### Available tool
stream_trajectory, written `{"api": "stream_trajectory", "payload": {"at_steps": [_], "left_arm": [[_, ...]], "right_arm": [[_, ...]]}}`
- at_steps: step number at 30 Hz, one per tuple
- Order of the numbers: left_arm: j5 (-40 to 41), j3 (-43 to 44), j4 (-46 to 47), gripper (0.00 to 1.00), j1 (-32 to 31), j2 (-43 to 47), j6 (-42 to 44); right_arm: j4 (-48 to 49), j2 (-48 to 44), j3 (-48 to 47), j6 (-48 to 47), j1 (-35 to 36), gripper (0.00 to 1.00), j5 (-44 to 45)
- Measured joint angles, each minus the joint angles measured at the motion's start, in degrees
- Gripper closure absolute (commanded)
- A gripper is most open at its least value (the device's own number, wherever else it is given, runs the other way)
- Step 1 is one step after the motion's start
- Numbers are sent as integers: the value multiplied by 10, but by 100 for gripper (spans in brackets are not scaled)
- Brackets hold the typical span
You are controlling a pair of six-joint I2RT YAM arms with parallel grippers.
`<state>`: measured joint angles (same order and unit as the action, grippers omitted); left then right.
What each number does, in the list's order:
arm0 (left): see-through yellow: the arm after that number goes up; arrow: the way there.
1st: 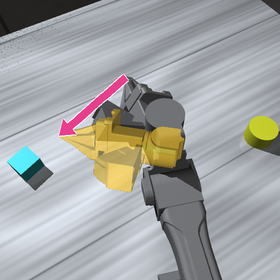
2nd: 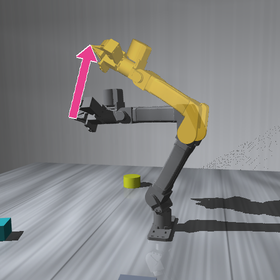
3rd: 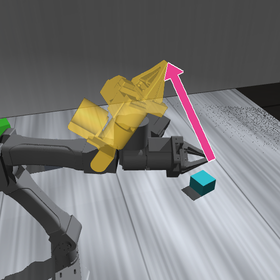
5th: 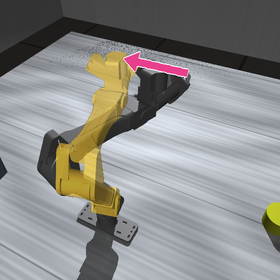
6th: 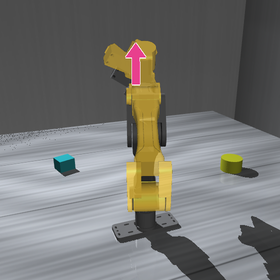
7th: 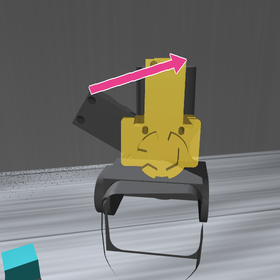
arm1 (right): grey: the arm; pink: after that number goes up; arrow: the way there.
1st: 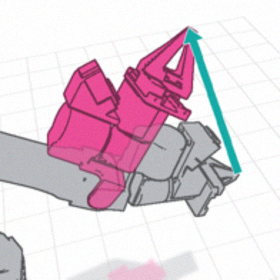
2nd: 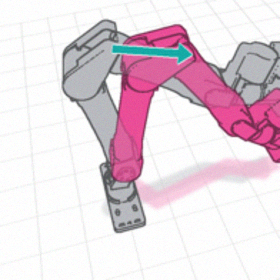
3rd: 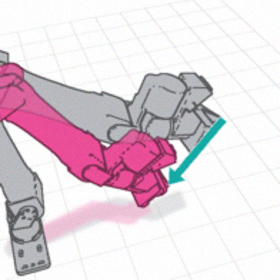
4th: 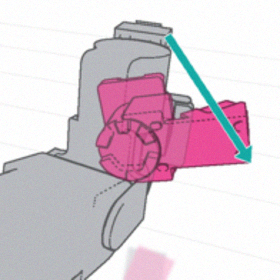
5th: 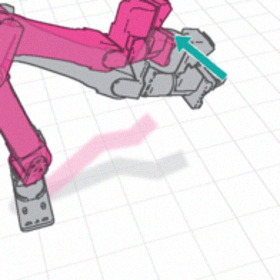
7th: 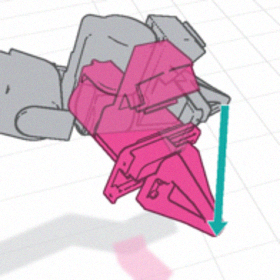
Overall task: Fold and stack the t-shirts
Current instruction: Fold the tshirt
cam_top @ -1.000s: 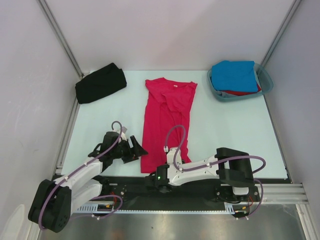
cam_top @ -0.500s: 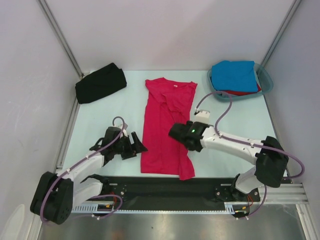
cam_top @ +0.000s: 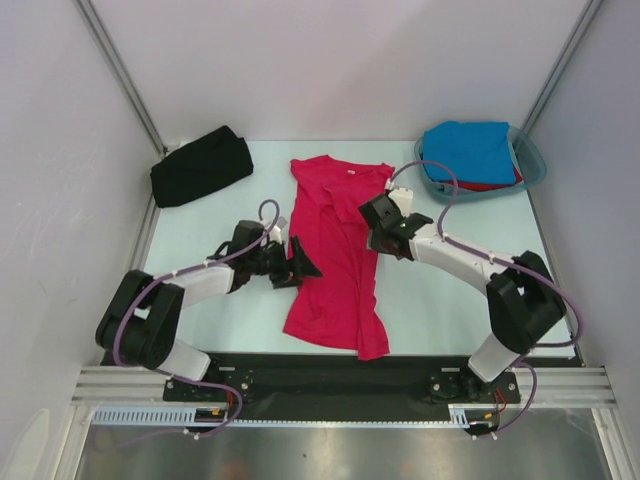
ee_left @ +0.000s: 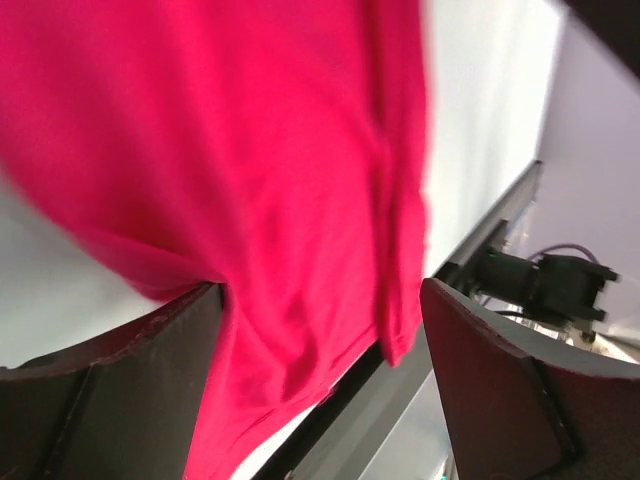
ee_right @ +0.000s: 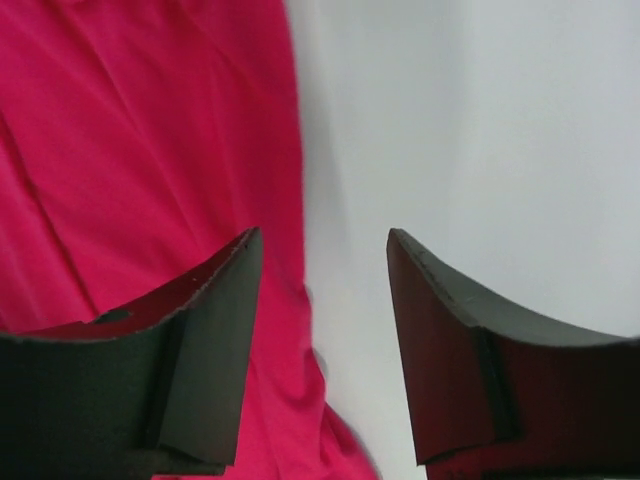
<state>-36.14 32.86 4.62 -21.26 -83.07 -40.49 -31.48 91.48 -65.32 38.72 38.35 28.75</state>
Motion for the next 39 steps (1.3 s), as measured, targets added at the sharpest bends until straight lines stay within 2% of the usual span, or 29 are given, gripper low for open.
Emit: {"api": "stream_trajectory", "payload": {"at_steps": [1, 2, 8, 11, 14, 17, 28, 31, 34, 35, 39], "left_arm": [[-8, 15, 9, 13, -7, -12, 0], [-16, 35, 14, 13, -14, -24, 0], [-27, 145, 42, 16, -53, -104, -7], [4, 175, -9, 12, -63, -110, 2], [52, 207, -67, 12, -69, -108, 28], [60, 224, -87, 14, -70, -110, 35], [17, 222, -41, 14, -74, -204, 8], [10, 222, -33, 14, -75, -209, 4], [4, 222, -24, 14, -75, -209, 0], [2, 222, -21, 14, -75, -210, 0], [-3, 222, -17, 14, -75, -219, -1]], "right_arm": [[10, 12, -7, -8, -3, 47, -13], [18, 25, -15, -15, -4, 53, -23], [51, 100, -67, -43, -8, 57, -69], [55, 131, -92, -53, -6, 56, -78], [57, 159, -115, -63, -6, 56, -80], [53, 190, -144, -66, -6, 56, -77], [10, 248, -179, -67, 0, 56, -35], [-7, 262, -192, -66, 3, 63, -15], [-17, 271, -201, -66, 3, 85, -5], [-21, 273, -204, -66, 3, 89, -2], [-31, 275, -211, -63, 2, 96, 9]]}}
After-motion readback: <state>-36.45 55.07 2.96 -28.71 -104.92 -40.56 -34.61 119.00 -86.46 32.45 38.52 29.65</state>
